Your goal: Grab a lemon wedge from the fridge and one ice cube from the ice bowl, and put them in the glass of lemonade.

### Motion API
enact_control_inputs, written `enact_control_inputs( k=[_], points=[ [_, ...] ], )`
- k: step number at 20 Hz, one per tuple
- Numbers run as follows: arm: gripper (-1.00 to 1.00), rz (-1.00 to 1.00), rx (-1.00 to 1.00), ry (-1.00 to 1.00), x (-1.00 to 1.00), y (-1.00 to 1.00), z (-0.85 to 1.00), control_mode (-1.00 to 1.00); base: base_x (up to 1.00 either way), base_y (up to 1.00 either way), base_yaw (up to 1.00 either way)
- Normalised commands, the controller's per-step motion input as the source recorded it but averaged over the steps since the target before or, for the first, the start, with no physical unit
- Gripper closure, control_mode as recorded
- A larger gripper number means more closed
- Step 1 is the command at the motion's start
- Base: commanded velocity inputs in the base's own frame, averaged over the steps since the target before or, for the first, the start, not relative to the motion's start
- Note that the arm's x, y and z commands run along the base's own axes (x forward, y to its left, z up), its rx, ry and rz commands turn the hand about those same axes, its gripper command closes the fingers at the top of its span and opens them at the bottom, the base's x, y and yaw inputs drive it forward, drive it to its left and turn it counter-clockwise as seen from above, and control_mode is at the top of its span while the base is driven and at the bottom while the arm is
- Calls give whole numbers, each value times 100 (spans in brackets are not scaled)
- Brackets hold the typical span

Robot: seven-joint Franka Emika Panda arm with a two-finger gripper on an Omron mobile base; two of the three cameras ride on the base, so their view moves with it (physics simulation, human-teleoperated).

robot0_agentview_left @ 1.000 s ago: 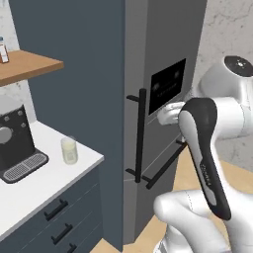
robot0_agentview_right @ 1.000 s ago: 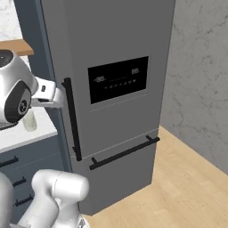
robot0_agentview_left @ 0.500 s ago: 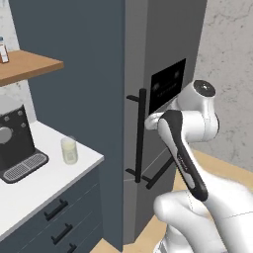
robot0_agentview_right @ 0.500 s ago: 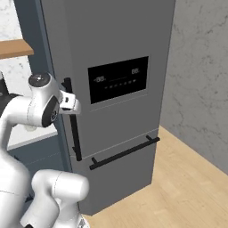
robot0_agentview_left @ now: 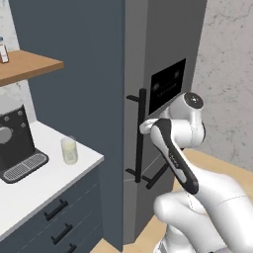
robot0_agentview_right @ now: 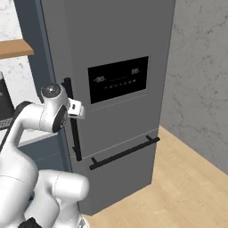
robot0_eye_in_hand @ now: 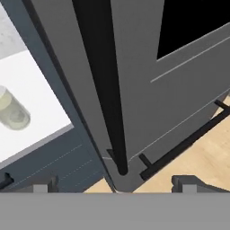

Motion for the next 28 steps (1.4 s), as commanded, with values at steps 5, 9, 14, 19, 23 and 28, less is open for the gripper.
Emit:
enact_control_inputs(
  k=[5, 9, 14, 19, 23, 28],
  points=[
    [-100, 0, 0, 1, 48, 12, -24, -100, 0, 0, 0],
    [-100, 1, 0, 10, 69, 13, -2, -100, 0, 0, 0],
    [-100, 0, 0, 15, 66, 13, 0, -100, 0, 0, 0],
    [-100, 0, 0, 8, 41, 3, -15, -100, 0, 0, 0],
    [-100, 0, 0, 0, 58, 0, -46, -100, 0, 0, 0],
    [-100, 1, 2, -1, 54, 0, -41, -100, 0, 0, 0]
  ],
)
